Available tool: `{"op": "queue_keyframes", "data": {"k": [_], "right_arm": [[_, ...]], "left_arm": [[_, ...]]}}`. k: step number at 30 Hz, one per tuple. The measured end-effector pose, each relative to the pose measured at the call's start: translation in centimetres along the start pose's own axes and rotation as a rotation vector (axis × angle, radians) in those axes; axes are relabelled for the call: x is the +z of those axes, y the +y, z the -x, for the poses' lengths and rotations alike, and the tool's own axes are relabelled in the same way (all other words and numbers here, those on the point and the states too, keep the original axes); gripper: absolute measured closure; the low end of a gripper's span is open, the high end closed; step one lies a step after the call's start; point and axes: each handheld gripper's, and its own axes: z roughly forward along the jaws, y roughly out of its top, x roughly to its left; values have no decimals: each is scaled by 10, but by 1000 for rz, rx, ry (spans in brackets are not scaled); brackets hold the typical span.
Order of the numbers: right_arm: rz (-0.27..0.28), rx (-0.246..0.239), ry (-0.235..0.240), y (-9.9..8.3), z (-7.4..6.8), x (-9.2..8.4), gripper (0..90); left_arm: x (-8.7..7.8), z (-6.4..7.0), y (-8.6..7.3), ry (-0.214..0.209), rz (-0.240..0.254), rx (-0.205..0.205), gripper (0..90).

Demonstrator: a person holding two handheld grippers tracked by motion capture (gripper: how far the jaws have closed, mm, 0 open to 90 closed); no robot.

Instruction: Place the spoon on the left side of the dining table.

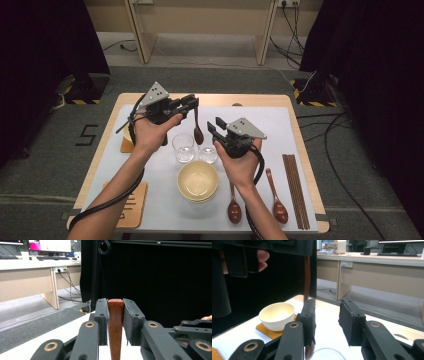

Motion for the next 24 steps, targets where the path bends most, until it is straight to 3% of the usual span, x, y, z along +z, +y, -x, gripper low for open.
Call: {"op": "queue_keyframes", "data": {"k": [24], "right_arm": [[-28, 20, -55, -18, 20, -15, 632]], "left_arm": [[-22, -16, 7, 56, 29, 19, 746]]}}
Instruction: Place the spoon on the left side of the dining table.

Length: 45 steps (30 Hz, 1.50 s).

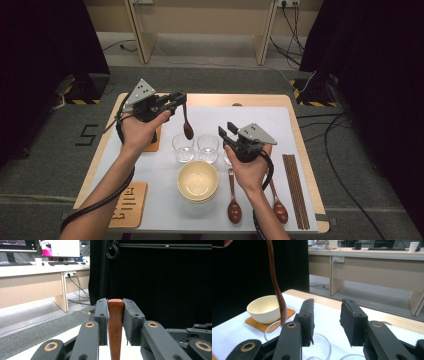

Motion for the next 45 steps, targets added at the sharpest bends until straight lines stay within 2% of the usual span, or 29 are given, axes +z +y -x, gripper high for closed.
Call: {"op": "queue_keyframes", "data": {"k": [17, 33, 45], "right_arm": [[-11, 18, -34, -14, 12, -9, 623], [-17, 32, -51, -24, 16, -14, 622], [-27, 43, -65, -34, 21, -18, 619]], "left_arm": [[-14, -15, 0, 49, 9, 10, 747], [-24, -27, 0, 90, 19, 21, 747], [-33, -40, -7, 142, 25, 22, 747]]}}
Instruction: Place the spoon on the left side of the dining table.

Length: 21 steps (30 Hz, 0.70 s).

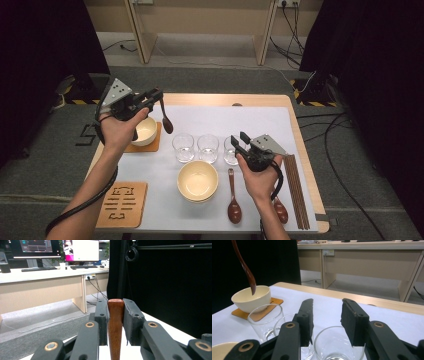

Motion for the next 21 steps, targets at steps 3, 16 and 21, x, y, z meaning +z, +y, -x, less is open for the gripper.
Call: {"op": "queue_keyframes", "data": {"k": [3, 16, 21], "right_arm": [[-3, 0, -2, -2, 1, -1, 619], [-12, 7, -8, -11, 4, -2, 615], [-18, 8, -12, -14, 5, -3, 615]], "left_arm": [[-1, -4, -1, 11, 1, 0, 747], [-3, -16, -4, 57, 1, 16, 747], [-3, -21, -7, 72, 3, 21, 747]]}}
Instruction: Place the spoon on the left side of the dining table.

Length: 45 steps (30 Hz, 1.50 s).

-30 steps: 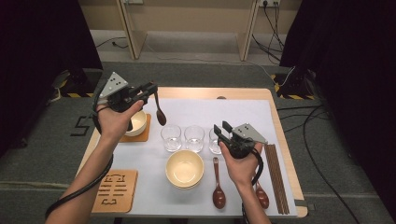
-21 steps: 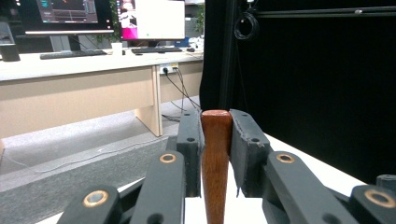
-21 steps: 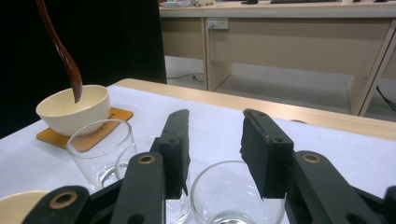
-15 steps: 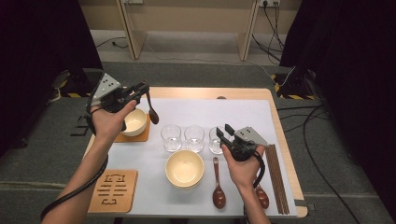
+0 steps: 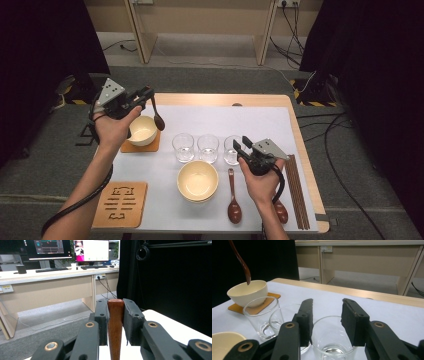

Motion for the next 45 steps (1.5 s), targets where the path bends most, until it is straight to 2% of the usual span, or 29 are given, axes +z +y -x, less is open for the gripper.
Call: {"op": "queue_keyframes", "data": {"k": [28, 45], "right_arm": [[-17, 5, -5, -7, 4, 0, 611], [-19, 8, -4, -7, 5, 0, 608]], "left_arm": [[7, -30, -25, 126, -35, 12, 747], [13, -47, -48, 173, -101, -22, 746]]}}
